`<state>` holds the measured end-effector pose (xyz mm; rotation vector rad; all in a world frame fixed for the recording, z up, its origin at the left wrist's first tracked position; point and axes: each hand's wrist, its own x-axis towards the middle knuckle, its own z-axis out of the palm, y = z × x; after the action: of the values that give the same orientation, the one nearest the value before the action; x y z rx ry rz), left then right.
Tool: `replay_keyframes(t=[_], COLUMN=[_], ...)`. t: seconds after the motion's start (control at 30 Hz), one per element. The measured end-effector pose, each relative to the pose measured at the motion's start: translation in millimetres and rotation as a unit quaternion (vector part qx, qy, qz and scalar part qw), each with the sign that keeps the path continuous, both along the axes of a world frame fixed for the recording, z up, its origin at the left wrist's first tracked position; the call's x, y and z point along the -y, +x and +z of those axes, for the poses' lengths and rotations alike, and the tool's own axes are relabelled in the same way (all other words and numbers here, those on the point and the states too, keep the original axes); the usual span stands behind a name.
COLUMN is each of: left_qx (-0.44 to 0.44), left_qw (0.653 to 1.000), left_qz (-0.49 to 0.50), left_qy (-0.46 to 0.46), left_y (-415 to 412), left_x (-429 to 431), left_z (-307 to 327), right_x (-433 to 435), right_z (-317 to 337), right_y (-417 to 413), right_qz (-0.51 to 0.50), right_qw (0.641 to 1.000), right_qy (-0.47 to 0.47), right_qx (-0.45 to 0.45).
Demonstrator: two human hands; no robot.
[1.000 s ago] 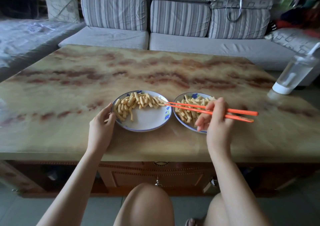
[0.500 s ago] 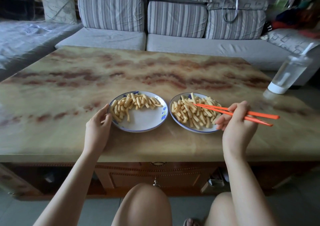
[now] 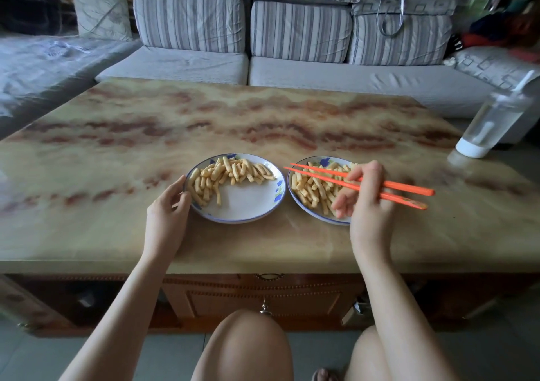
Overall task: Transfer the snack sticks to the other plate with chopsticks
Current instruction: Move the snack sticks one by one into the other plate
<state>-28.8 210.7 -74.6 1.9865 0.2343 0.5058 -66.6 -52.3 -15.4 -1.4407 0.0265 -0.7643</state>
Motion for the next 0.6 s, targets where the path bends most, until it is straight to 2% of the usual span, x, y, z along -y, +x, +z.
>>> replay_keyframes(t=[0.27,0.6], left_qx=[-0.003,0.004], left_qw=[1.0,1.0], left_qz=[0.001,-0.004], left_qy=[-0.005,0.004], left_y=[1,0], left_x=[0,0], left_z=[0,0], right_x=[-27,-28], right_z=[-10,-10], right_y=[14,11], right_qz=[0.042,0.027], right_qw=[0.99,0.995], right_qy=[-0.134,-0.087], right_qx=[-0.025,-0.045])
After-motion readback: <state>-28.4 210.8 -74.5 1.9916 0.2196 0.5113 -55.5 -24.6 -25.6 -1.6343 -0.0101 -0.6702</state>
